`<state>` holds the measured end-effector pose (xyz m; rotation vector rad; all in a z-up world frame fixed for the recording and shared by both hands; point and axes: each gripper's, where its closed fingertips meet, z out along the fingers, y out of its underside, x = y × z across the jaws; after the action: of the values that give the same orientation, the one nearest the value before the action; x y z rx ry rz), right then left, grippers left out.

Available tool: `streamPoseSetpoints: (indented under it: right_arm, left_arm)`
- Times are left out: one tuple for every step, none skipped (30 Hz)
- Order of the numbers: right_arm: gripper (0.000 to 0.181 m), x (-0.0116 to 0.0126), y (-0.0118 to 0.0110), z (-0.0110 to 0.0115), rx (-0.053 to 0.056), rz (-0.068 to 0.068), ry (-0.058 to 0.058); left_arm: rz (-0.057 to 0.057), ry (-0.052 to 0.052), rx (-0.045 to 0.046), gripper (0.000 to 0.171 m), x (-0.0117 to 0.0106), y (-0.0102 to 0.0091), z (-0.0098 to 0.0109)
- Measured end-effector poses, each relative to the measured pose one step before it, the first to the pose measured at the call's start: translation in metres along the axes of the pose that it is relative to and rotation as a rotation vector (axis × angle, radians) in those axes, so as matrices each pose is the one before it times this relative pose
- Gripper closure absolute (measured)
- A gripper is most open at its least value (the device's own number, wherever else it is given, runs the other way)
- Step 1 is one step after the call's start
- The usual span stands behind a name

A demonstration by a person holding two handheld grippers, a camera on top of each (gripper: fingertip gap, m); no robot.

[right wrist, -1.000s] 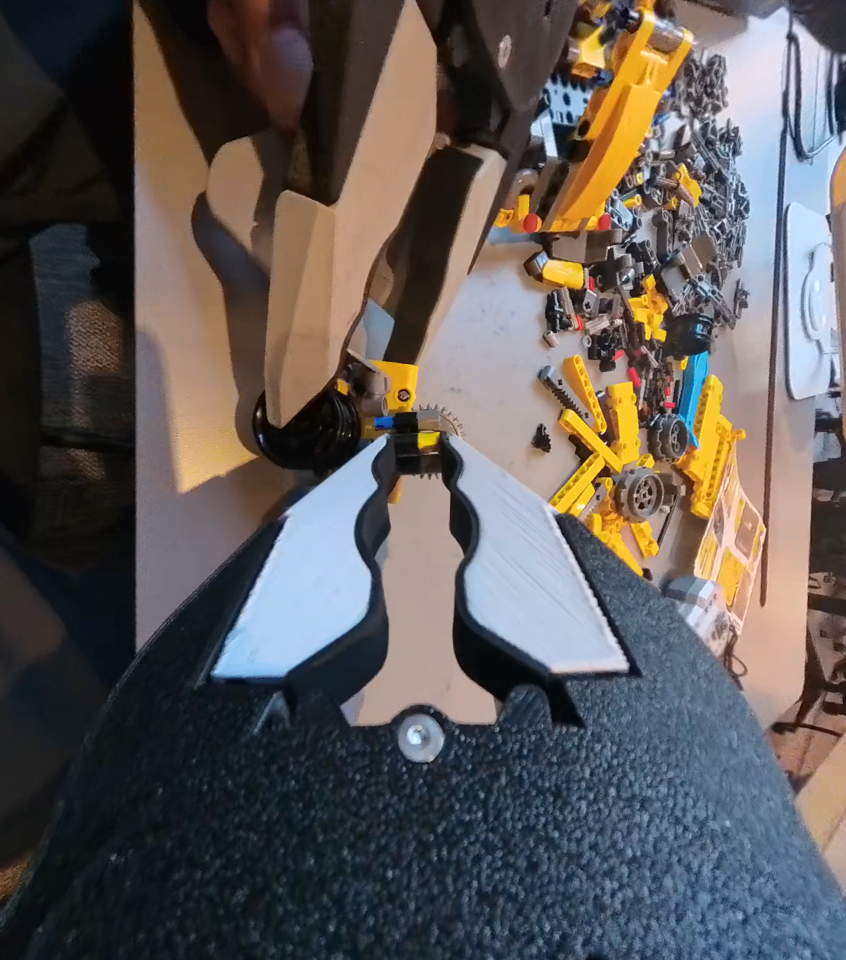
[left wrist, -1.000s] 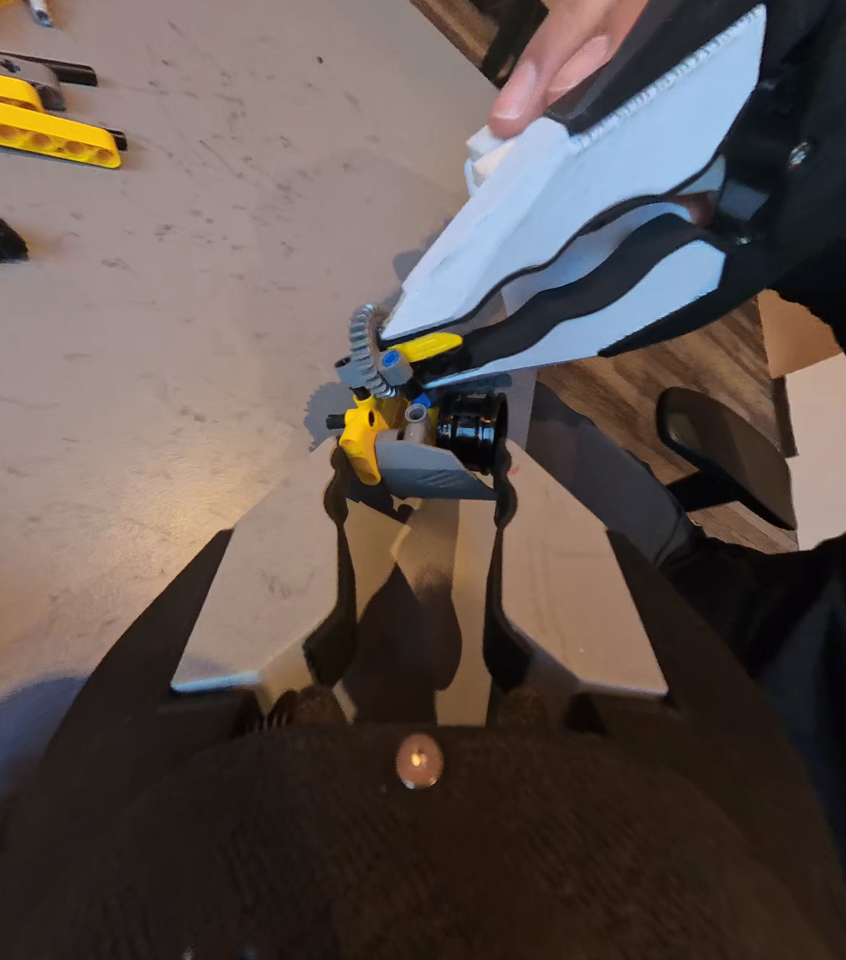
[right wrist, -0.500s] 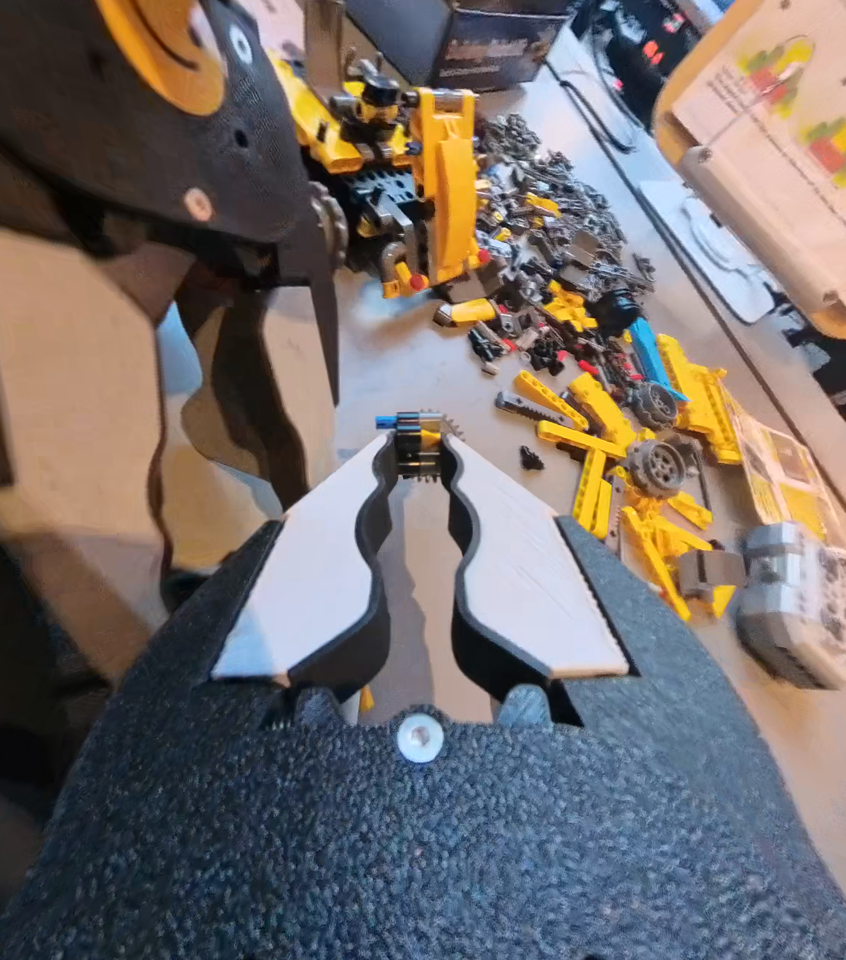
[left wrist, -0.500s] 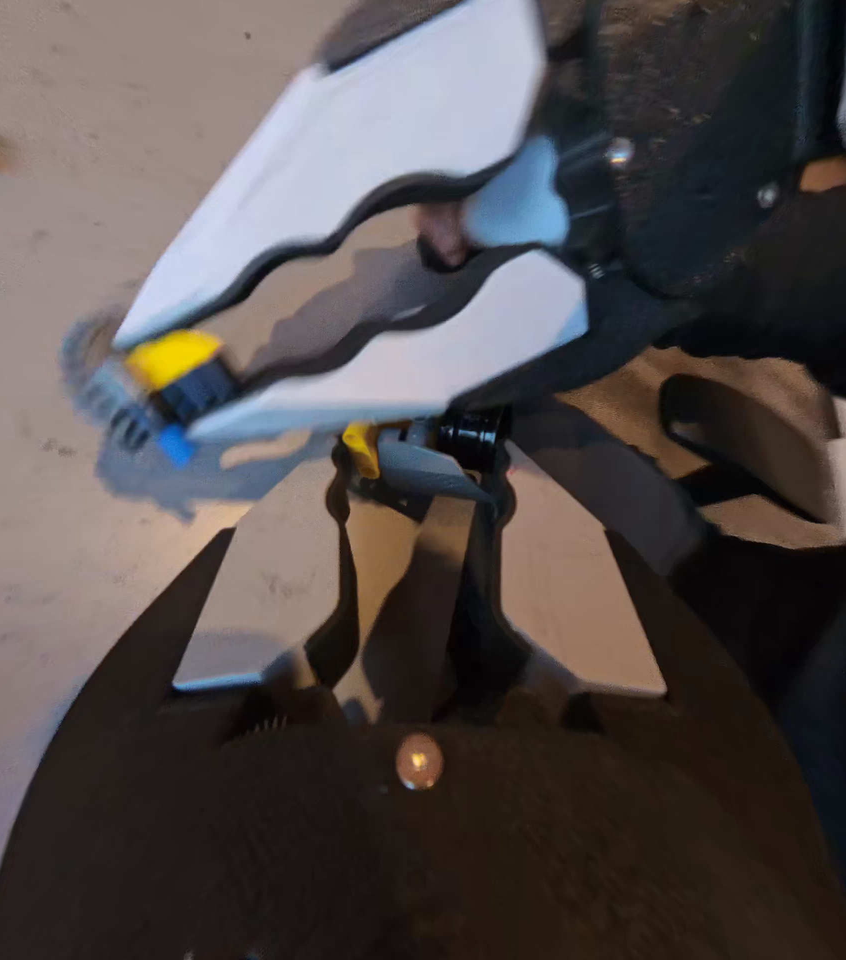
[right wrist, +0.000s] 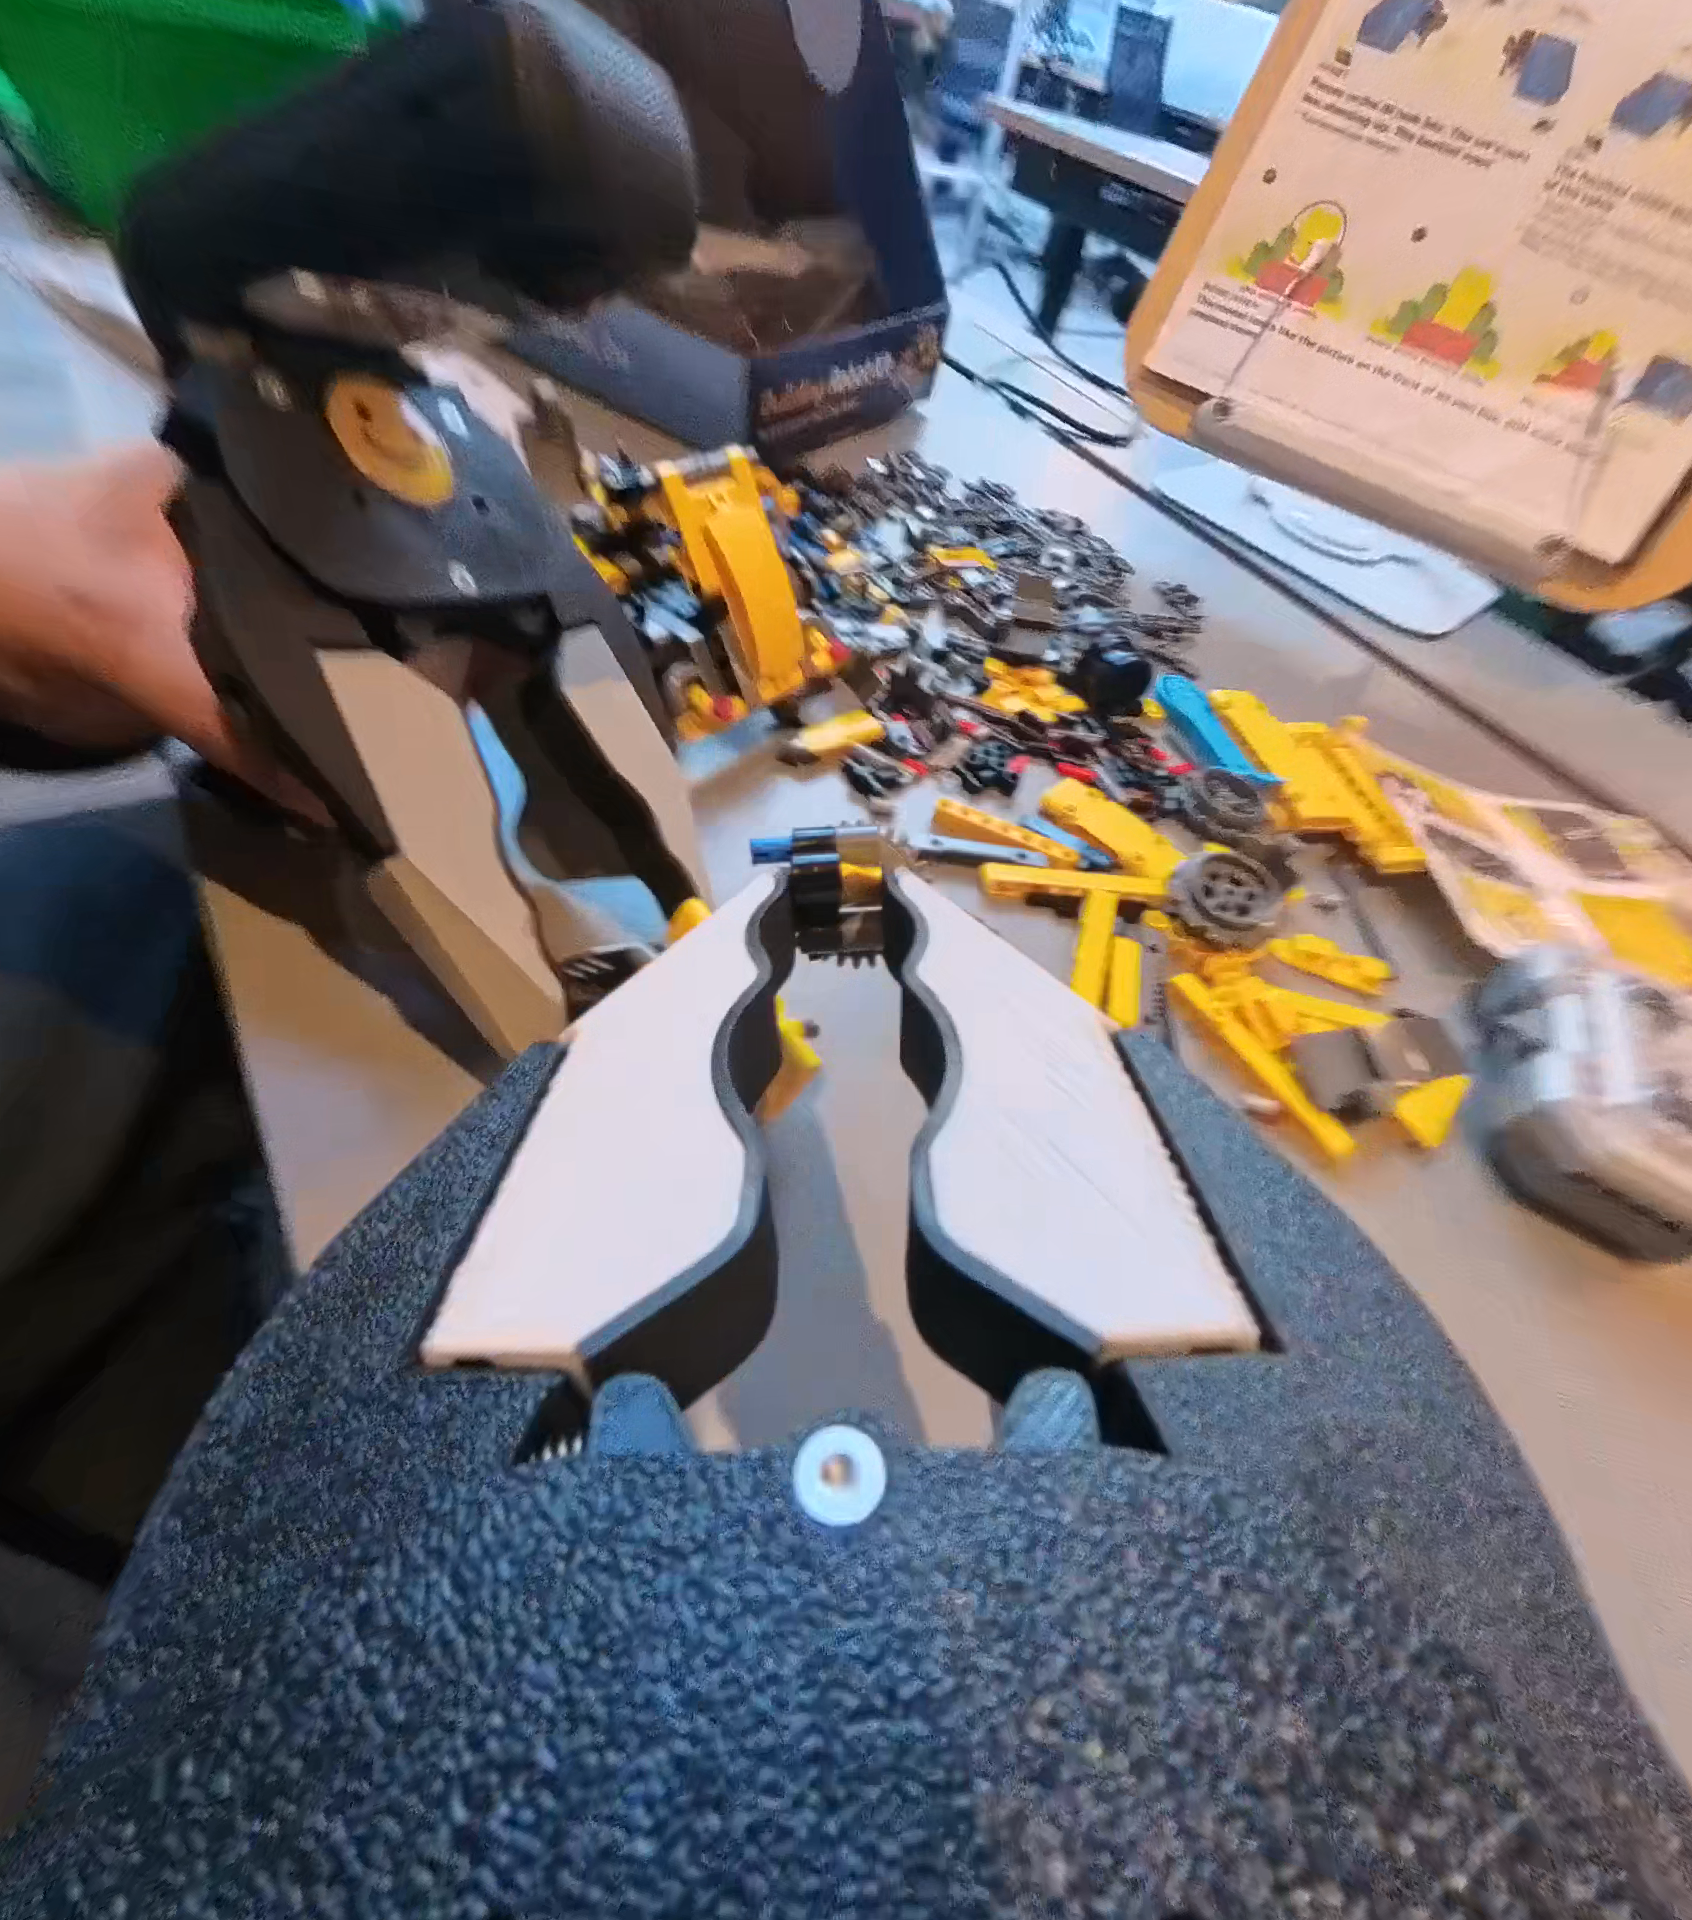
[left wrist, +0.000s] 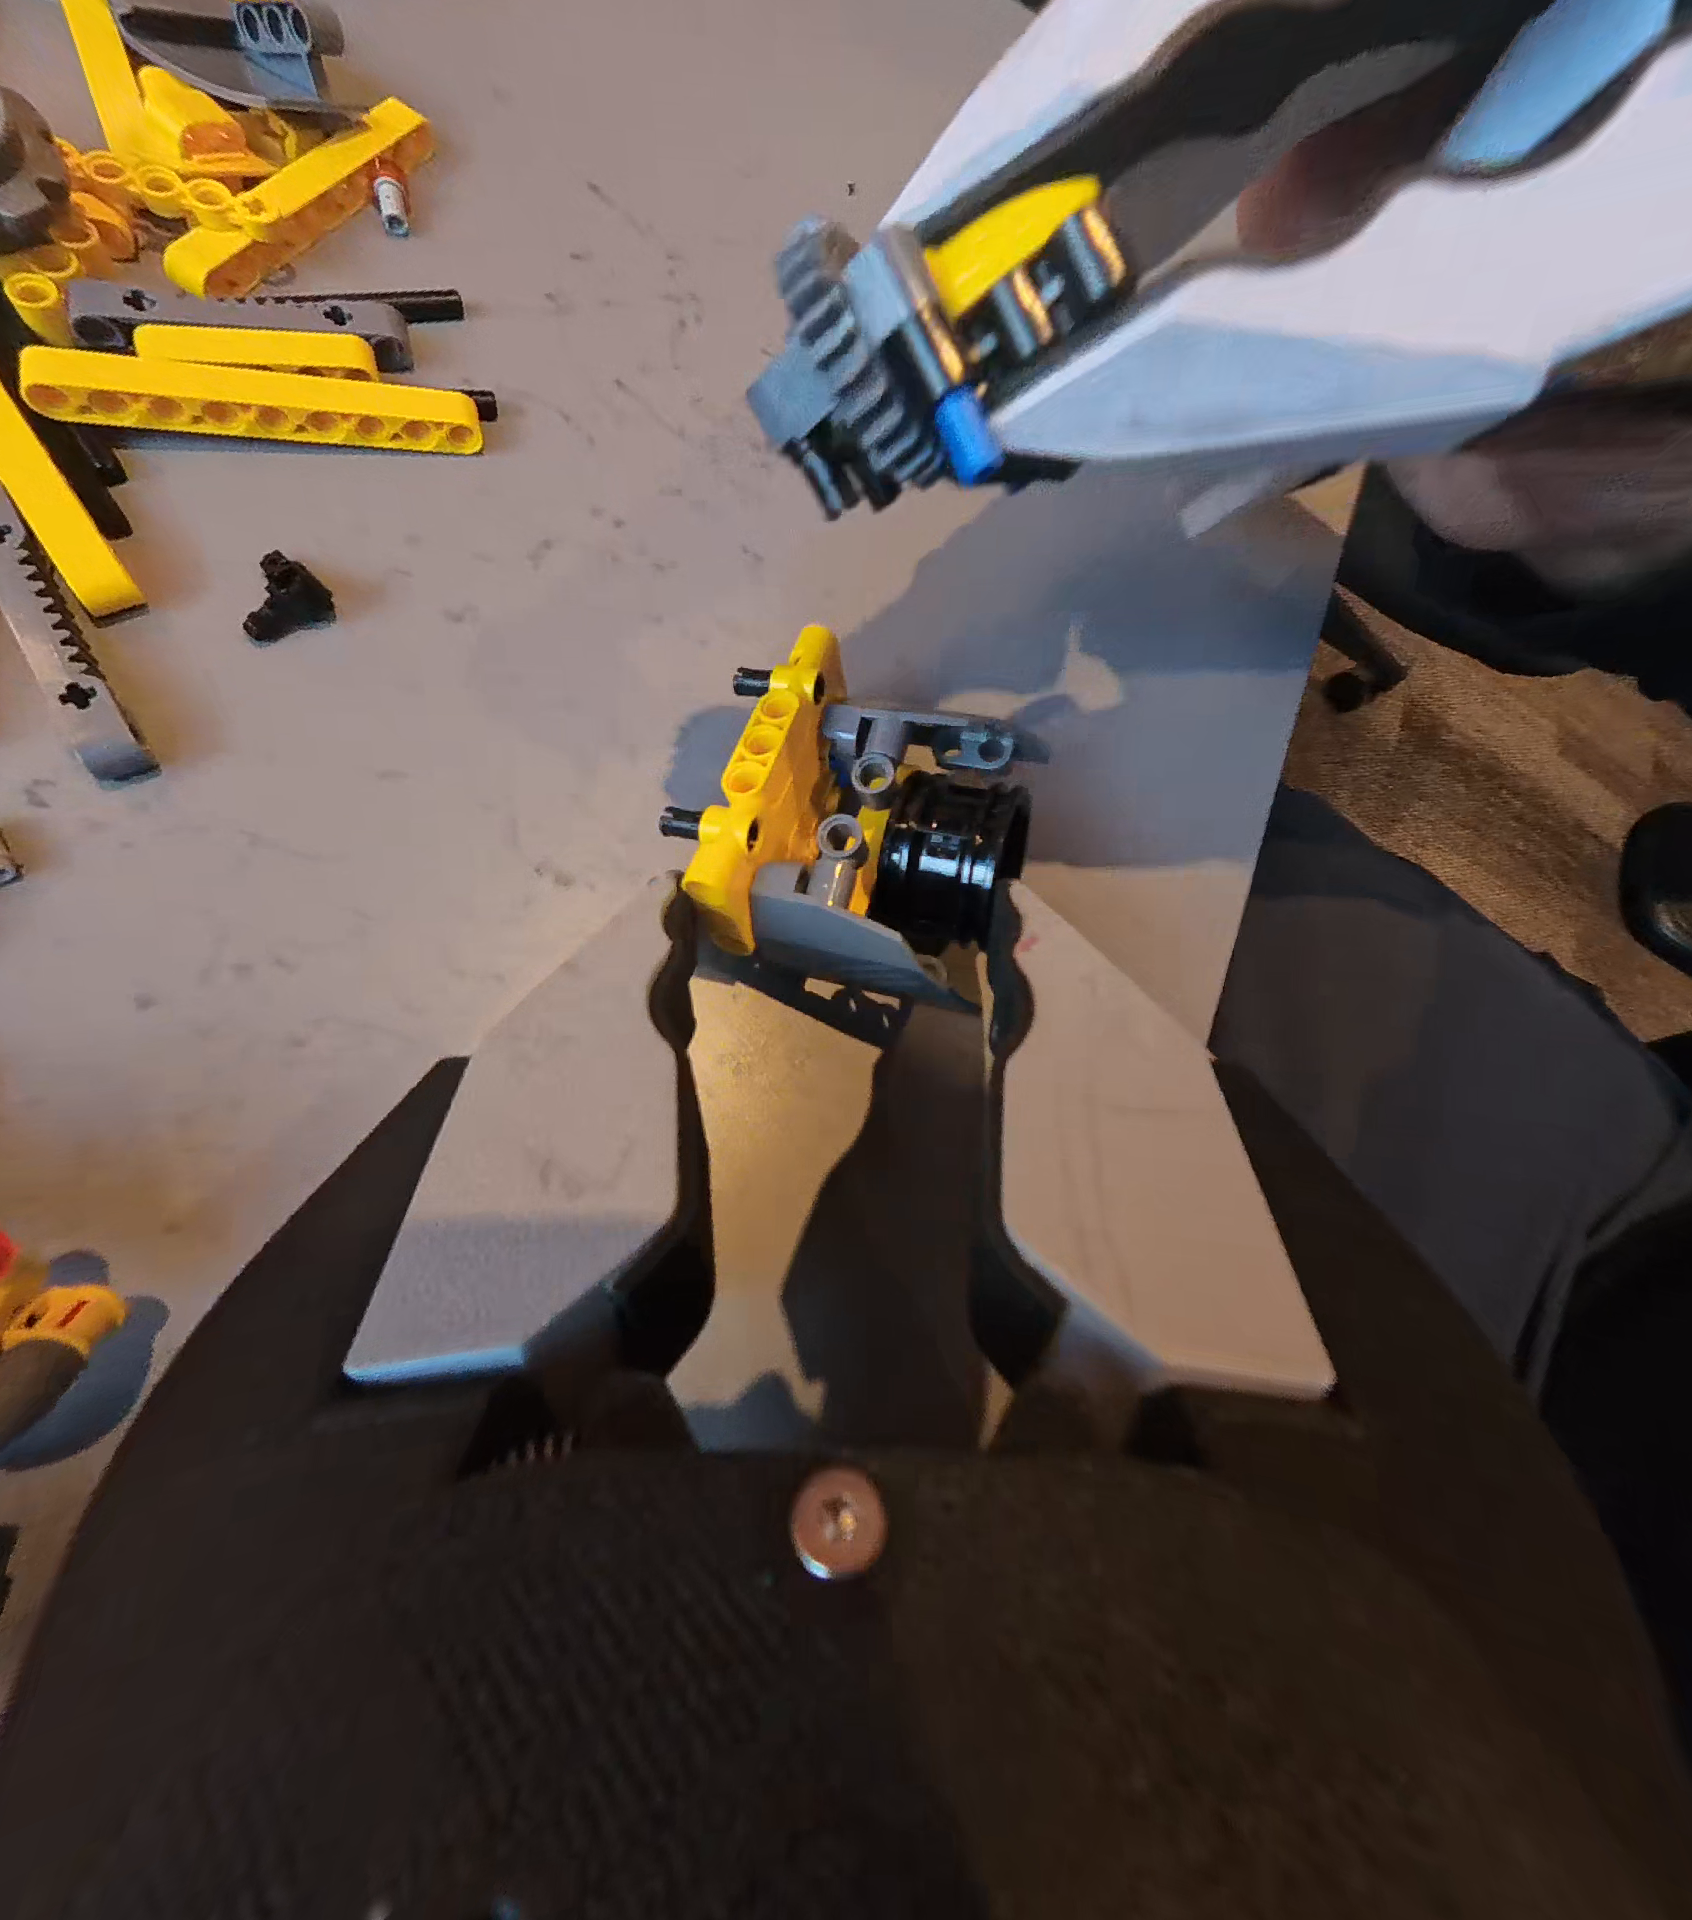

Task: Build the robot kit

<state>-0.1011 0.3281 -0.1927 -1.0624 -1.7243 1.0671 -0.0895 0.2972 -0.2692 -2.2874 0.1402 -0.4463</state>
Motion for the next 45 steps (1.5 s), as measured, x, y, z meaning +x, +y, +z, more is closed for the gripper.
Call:
streamPoseSetpoints:
  right_arm:
    - [0.165,-0.00169,-0.00206,-0.00307,0.0325,0.0744,-0.0510]
    - [0.165,-0.00352,-0.00198,-0.00342,0.0296,0.0870,-0.0674]
    - [0.165,-0.00431,-0.00286,-0.00384,0.0348,0.0975,-0.0743]
    - [0.166,-0.00393,-0.00539,-0.00450,0.0520,0.0976,-0.0690]
    - [0.165,-0.00290,-0.00736,-0.00513,0.0644,0.0909,-0.0556]
    - [0.166,-0.00172,-0.00743,-0.00504,0.0613,0.0788,-0.0425]
    - [0.166,-0.00195,-0.00683,-0.00492,0.0544,0.0618,-0.0365]
    - [0.166,-0.00201,-0.00589,-0.00447,0.0477,0.0499,-0.0312]
    - [0.166,-0.00107,-0.00471,-0.00406,0.0395,0.0379,-0.0170]
    - [0.166,-0.00022,-0.00298,-0.00323,0.0282,0.0182,-0.0020]
    - [0.166,-0.00035,-0.00071,-0.00218,0.0128,-0.0008,0.0064]
    - [0.166,-0.00112,0.00117,-0.00133,0.0001,-0.0112,0.0094]
    - [0.166,-0.00224,0.00210,-0.00036,-0.0050,-0.0145,0.0078]
    - [0.166,-0.00313,0.00256,0.00018,-0.0074,-0.0194,0.0085]
    - [0.166,-0.00255,0.00367,0.00082,-0.0145,-0.0307,0.0167]
    - [0.166,-0.00142,0.00609,0.00133,-0.0286,-0.0457,0.0280]
    - [0.166,-0.00029,0.00778,0.00169,-0.0410,-0.0582,0.0391]
    - [0.166,0.00068,0.00794,0.00176,-0.0438,-0.0635,0.0486]
    - [0.166,0.00000,0.00644,0.00154,-0.0389,-0.0669,0.0491]
    - [0.166,-0.00241,0.00407,0.00093,-0.0299,-0.0731,0.0394]
    - [0.166,-0.00456,0.00152,0.00049,-0.0212,-0.0765,0.0286]
    - [0.166,-0.00550,0.00013,0.00031,-0.0180,-0.0742,0.0242]
    - [0.166,-0.00517,-0.00091,0.00032,-0.0196,-0.0740,0.0256]
    - [0.166,-0.00400,-0.00198,-0.00003,-0.0206,-0.0842,0.0363]
    - [0.166,-0.00169,-0.00372,-0.00093,-0.0184,-0.1017,0.0551]
    - [0.166,-0.00053,-0.00530,-0.00227,-0.0146,-0.1137,0.0666]
    - [0.166,-0.00076,-0.00662,-0.00313,-0.0106,-0.1128,0.0650]
    - [0.166,-0.00217,-0.00713,-0.00357,-0.0075,-0.0946,0.0535]
    - [0.166,-0.00371,-0.00665,-0.00382,-0.0073,-0.0673,0.0382]
    - [0.166,-0.00542,-0.00612,-0.00400,-0.0055,-0.0522,0.0247]
    - [0.166,-0.00570,-0.00589,-0.00436,-0.0022,-0.0555,0.0207]
    - [0.166,-0.00486,-0.00525,-0.00443,-0.0036,-0.0640,0.0238]
    - [0.166,-0.00410,-0.00510,-0.00449,-0.0050,-0.0690,0.0222]
    - [0.166,-0.00334,-0.00539,-0.00485,-0.0029,-0.0702,0.0202]
    - [0.166,-0.00147,-0.00555,-0.00497,-0.0006,-0.0669,0.0243]
    - [0.166,-0.00081,-0.00541,-0.00511,0.0002,-0.0584,0.0209]
    - [0.166,-0.00195,-0.00524,-0.00491,0.0015,-0.0470,0.0060]
    - [0.166,-0.00181,-0.00508,-0.00518,0.0047,-0.0354,0.0022]
    - [0.166,-0.00082,-0.00484,-0.00547,0.0100,-0.0236,0.0057]
    - [0.166,0.00025,-0.00397,-0.00575,0.0095,-0.0121,0.0083]
    - [0.166,0.00039,-0.00264,-0.00572,0.0065,-0.0036,0.0046]
    - [0.166,0.00061,-0.00188,-0.00559,0.0080,0.0011,0.0029]
    - [0.166,0.00065,-0.00172,-0.00524,0.0124,0.0029,0.0036]
    - [0.166,0.00012,-0.00207,-0.00459,0.0173,0.0037,0.0006]
    - [0.166,-0.00038,-0.00269,-0.00400,0.0203,0.0041,-0.0024]
  left_arm:
    - [0.0074,-0.0049,0.00021,0.117,0.00059,0.00002,0.00010]
    - [0.0048,-0.0035,0.00323,0.117,0.00097,-0.00016,-0.00031]
    - [-0.0019,0.0014,0.00481,0.116,0.00135,-0.00020,-0.00043]
    - [-0.0069,0.0018,0.00318,0.115,0.00117,-0.00005,-0.00039]
    - [-0.0084,0.0018,0.00035,0.113,0.00096,0.00043,-0.00033]
    - [-0.0064,0.0015,0.00161,0.111,0.00106,0.00039,-0.00044]
    - [0.0009,-0.0012,0.00393,0.111,0.00092,0.00022,-0.00060]
    - [0.0040,-0.0062,0.00147,0.112,0.00016,0.00065,-0.00065]
    - [0.0009,-0.0051,-0.00189,0.111,0.00027,0.00104,-0.00076]
    - [0.0003,-0.0019,0.00126,0.110,0.00069,0.00065,-0.00094]
    - [0.0006,-0.0013,0.00445,0.109,0.00080,0.00032,-0.00117]
    - [-0.0009,-0.0021,0.00219,0.108,0.00058,0.00067,-0.00163]
    - [0.0011,-0.0033,0.00194,0.107,0.00067,0.00077,-0.00189]
    - [0.0032,-0.0056,0.00215,0.107,0.00021,0.00108,-0.00197]
    - [-0.0005,-0.0082,-0.00111,0.107,-0.00027,0.00188,-0.00214]
    - [-0.0050,-0.0068,-0.00293,0.107,-0.00013,0.00219,-0.00247]
    - [-0.0070,-0.0080,0.00051,0.106,-0.00017,0.00200,-0.00321]
    - [-0.0083,-0.0034,0.00318,0.105,0.00073,0.00193,-0.00409]
    - [-0.0066,-0.0027,0.00561,0.105,0.00118,0.00173,-0.00519]
    - [-0.0026,-0.0051,0.00678,0.106,0.00112,0.00186,-0.00607]
    - [-0.0016,-0.0013,0.00842,0.106,0.00199,0.00156,-0.00673]
    - [-0.0038,0.0123,0.01262,0.110,0.00426,0.00037,-0.00704]
    - [-0.0051,0.0347,0.01417,0.117,0.00800,-0.00082,-0.00673]
    - [-0.0067,0.0453,0.01148,0.122,0.01003,-0.00186,-0.00609]
    - [-0.0059,0.0314,0.00941,0.124,0.00879,-0.00287,-0.00544]
    - [0.0023,0.0199,0.00996,0.126,0.00807,-0.00378,-0.00508]
    - [0.0077,0.0089,0.00963,0.126,0.00768,-0.00405,-0.00478]
    - [0.0080,0.0028,0.01064,0.125,0.00790,-0.00412,-0.00434]
    - [0.0089,0.0064,0.01124,0.123,0.00919,-0.00357,-0.00346]
    - [0.0092,0.0057,0.01232,0.120,0.00956,-0.00274,-0.00252]
    - [0.0107,0.0056,0.01462,0.117,0.00962,-0.00223,-0.00151]
    - [0.0113,0.0102,0.01350,0.115,0.01018,-0.00148,-0.00049]
    - [0.0072,0.0098,0.01085,0.112,0.00966,-0.00088,0.00064]
    - [0.0014,0.0102,0.01050,0.109,0.00915,-0.00111,0.00129]
    - [0.0008,0.0175,0.00864,0.108,0.00991,-0.00131,0.00168]
    - [0.0037,0.0158,0.00812,0.108,0.00946,-0.00174,0.00209]
    - [0.0114,0.0096,0.00947,0.107,0.00844,-0.00255,0.00173]
    - [0.0128,0.0025,0.01044,0.108,0.00724,-0.00324,0.00154]
    - [0.0111,0.0046,0.00609,0.109,0.00702,-0.00301,0.00117]
    - [0.0096,0.0012,-0.00309,0.109,0.00617,-0.00161,0.00110]
    - [0.0135,-0.0061,-0.01257,0.112,0.00419,0.00043,0.00121]
    - [0.0165,-0.0063,-0.00866,0.115,0.00346,0.00064,0.00094]
    - [0.0126,-0.0026,-0.00409,0.118,0.00325,0.00038,0.00073]
    - [0.0057,-0.0129,-0.00245,0.114,0.00064,0.00016,0.00009]
    - [0.0030,-0.0076,-0.00709,0.114,0.00049,0.00080,-0.00098]
